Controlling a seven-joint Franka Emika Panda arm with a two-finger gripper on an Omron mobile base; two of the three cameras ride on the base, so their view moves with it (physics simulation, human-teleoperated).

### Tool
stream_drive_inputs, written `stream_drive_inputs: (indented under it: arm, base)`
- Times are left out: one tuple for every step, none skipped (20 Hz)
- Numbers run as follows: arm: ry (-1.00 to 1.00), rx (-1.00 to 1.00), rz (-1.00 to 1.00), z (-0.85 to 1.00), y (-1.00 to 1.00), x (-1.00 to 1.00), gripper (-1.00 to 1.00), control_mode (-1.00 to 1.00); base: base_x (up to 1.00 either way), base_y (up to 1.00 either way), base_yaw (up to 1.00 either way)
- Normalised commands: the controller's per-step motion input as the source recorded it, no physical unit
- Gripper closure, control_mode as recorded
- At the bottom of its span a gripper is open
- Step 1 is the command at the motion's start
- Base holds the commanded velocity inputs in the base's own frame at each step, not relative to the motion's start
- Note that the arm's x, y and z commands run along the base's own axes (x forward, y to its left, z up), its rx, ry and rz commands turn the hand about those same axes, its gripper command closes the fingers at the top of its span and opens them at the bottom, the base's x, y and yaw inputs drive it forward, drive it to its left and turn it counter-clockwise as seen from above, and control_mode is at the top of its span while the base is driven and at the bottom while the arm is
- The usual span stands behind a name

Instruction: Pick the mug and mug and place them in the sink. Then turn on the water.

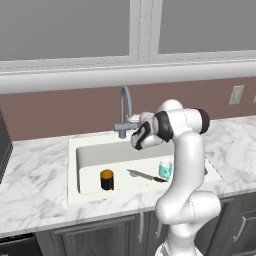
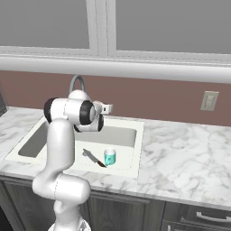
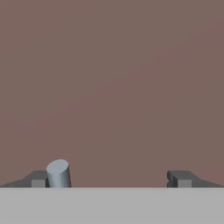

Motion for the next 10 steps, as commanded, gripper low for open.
stream_drive_inputs:
  arm:
    - [0.00, 0.05, 0.03, 0.00, -0.54, -0.03, -1.00, -1.00]
    - [0.00, 0.07, 0.04, 0.00, -0.58, -0.09, -1.00, -1.00]
    - [0.00, 0.07, 0.05, 0.00, -0.60, -0.11, -1.00, -1.00]
    - [0.00, 0.05, 0.05, 0.00, -0.59, -0.07, -1.00, -1.00]
    - [0.00, 0.04, 0.07, 0.00, -0.56, -0.01, -1.00, -1.00]
    - [0.00, 0.03, 0.09, 0.00, -0.54, -0.01, -1.00, -1.00]
    - [0.00, 0.02, 0.11, 0.00, -0.58, -0.01, -1.00, -1.00]
    - [0.00, 0.01, 0.11, 0.00, -0.60, 0.00, -1.00, -1.00]
    - [0.00, 0.01, 0.12, 0.00, -0.59, 0.00, -1.00, -1.00]
    - [-0.01, 0.01, 0.13, 0.00, -0.60, 0.00, -1.00, -1.00]
  base:
    - [0.00, 0.00, 0.00]
    - [0.00, 0.00, 0.00]
    - [0.00, 0.00, 0.00]
    - [0.00, 0.00, 0.00]
    - [0.00, 0.00, 0.00]
    - [0.00, 0.00, 0.00]
    - [0.00, 0.00, 0.00]
    - [0.00, 0.00, 0.00]
    - [0.00, 0.00, 0.00]
    - [0.00, 0.00, 0.00]
